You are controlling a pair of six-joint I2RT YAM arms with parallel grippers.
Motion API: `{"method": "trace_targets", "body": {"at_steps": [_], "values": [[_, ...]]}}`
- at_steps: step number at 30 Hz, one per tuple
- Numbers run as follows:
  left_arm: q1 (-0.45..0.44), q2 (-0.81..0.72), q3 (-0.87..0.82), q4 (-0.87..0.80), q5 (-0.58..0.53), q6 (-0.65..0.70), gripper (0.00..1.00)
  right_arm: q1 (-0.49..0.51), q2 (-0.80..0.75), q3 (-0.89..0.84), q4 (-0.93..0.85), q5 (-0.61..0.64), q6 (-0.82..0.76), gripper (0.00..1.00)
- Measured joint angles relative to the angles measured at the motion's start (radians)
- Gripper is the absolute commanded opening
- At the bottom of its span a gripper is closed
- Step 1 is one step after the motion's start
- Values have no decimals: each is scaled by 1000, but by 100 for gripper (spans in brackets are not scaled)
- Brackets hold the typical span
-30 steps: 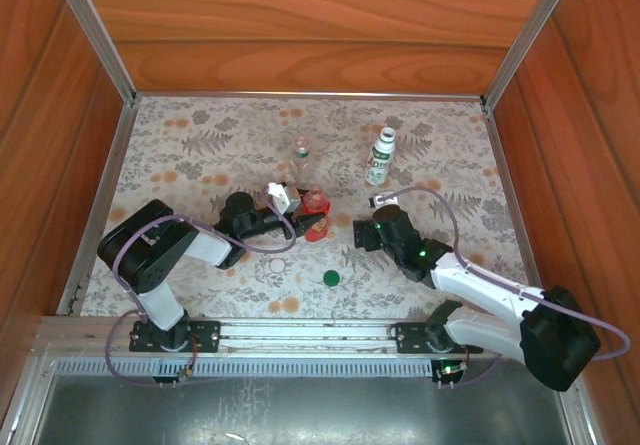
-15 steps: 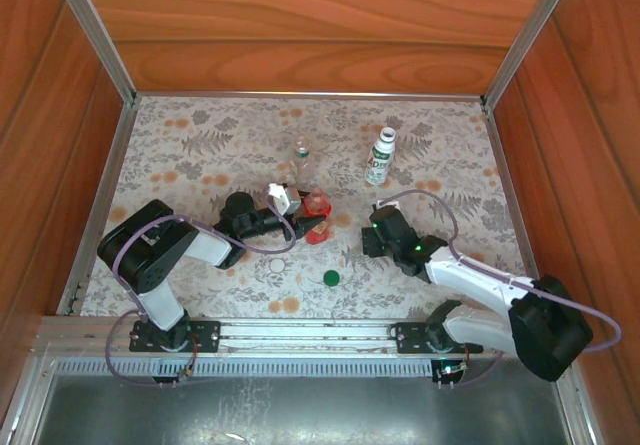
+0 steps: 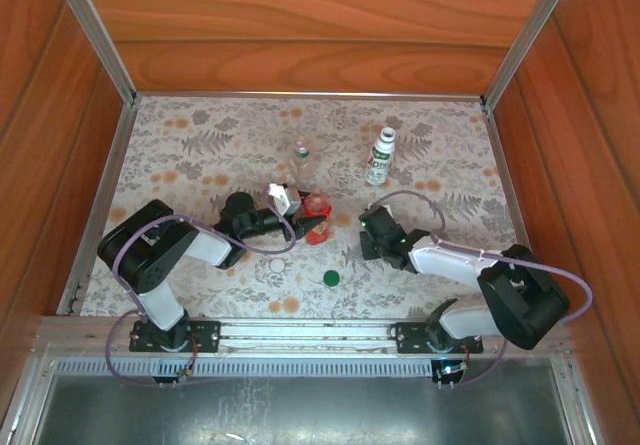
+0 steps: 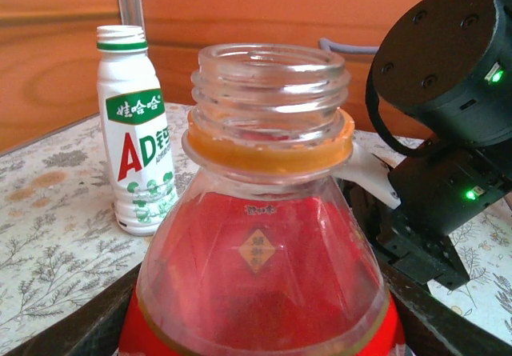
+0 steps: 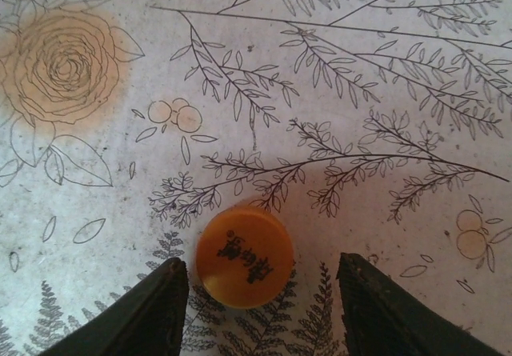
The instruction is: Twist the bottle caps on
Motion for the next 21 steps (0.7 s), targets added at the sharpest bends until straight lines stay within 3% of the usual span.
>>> {"method": "trace_targets", "body": {"at_steps": [21], "values": [[0,0,0,0,1,0,62,0,61,32,37,-16,-4,31]]}}
